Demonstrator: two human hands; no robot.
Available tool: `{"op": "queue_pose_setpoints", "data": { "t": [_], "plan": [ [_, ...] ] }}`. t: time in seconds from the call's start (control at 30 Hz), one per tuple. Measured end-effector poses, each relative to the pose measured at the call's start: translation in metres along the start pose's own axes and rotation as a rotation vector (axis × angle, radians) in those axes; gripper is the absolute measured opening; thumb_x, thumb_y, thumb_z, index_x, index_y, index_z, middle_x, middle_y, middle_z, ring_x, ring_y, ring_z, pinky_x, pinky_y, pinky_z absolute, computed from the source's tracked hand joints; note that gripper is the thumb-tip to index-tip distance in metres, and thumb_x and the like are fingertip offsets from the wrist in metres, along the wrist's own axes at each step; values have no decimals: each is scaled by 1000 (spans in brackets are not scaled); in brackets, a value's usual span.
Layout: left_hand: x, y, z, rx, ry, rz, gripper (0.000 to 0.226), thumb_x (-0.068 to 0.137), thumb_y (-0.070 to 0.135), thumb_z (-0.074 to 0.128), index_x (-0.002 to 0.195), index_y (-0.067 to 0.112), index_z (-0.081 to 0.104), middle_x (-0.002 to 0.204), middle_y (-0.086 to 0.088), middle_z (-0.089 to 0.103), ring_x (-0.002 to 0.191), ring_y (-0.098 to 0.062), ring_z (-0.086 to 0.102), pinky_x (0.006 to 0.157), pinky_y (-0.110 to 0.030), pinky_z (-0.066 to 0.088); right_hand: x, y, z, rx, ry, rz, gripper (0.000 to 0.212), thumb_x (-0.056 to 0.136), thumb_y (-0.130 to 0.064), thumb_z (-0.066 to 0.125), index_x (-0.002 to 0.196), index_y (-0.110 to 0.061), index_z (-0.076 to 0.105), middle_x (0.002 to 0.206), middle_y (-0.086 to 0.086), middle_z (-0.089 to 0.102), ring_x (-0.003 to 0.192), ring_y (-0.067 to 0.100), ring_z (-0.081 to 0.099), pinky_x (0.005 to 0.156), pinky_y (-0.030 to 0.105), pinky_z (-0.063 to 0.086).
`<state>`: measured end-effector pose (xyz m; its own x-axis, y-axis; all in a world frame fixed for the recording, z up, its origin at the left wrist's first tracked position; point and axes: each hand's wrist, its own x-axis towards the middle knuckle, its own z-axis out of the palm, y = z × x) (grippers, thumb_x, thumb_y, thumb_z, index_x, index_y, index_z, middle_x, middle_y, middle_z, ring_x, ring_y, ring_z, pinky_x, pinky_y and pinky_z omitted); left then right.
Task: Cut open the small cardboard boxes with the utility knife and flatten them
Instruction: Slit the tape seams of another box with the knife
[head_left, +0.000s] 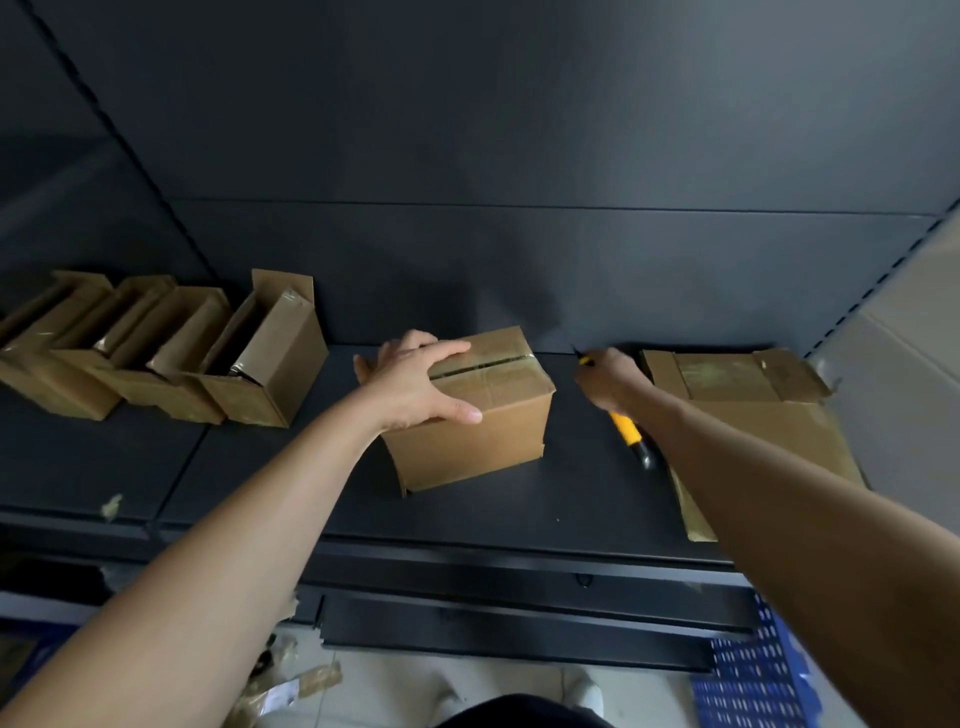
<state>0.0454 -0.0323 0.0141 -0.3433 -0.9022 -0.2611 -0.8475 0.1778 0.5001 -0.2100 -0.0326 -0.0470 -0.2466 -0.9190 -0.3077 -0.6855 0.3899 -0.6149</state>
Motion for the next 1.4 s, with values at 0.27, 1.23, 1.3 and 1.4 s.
{"op": "queue_pose_setpoints", "data": {
  "t": [0.27, 1.23, 1.3, 1.4],
  "plan": [
    [2, -8, 0, -250, 81, 22, 125, 58, 40, 87, 146, 30, 0, 149, 7, 32, 134, -20, 29, 96, -30, 11, -35, -79, -44, -478, -208, -401, 42, 93, -65, 27, 85, -34, 54, 88, -7, 56, 79, 12, 53, 70, 33, 40],
    [8, -30, -4, -64, -11, 163, 112, 59, 54, 80, 141, 40, 4, 148, 16, 30, 138, -15, 24, 115, -49, -11, -60, -178, -31, -1304, -264, -213, 38, 89, -39, 43, 61, -18, 57, 75, -3, 61, 67, 16, 54, 55, 29, 34],
    [9, -31, -5, -54, -26, 171, 111, 59, 55, 79, 141, 41, 5, 149, 15, 29, 139, -17, 23, 114, -51, -10, -58, -167, -30, -1242, -267, -193, 40, 89, -40, 43, 62, -16, 59, 71, -3, 61, 65, 15, 55, 55, 28, 32],
    [10, -31, -10, -14, -71, 169, 109, 60, 56, 78, 144, 38, 9, 151, 12, 25, 141, -18, 19, 114, -52, -9, -60, -164, -39, -1113, -325, -84, 48, 91, -47, 45, 62, -11, 59, 62, 1, 59, 59, 19, 55, 59, 28, 38]
  ]
}}
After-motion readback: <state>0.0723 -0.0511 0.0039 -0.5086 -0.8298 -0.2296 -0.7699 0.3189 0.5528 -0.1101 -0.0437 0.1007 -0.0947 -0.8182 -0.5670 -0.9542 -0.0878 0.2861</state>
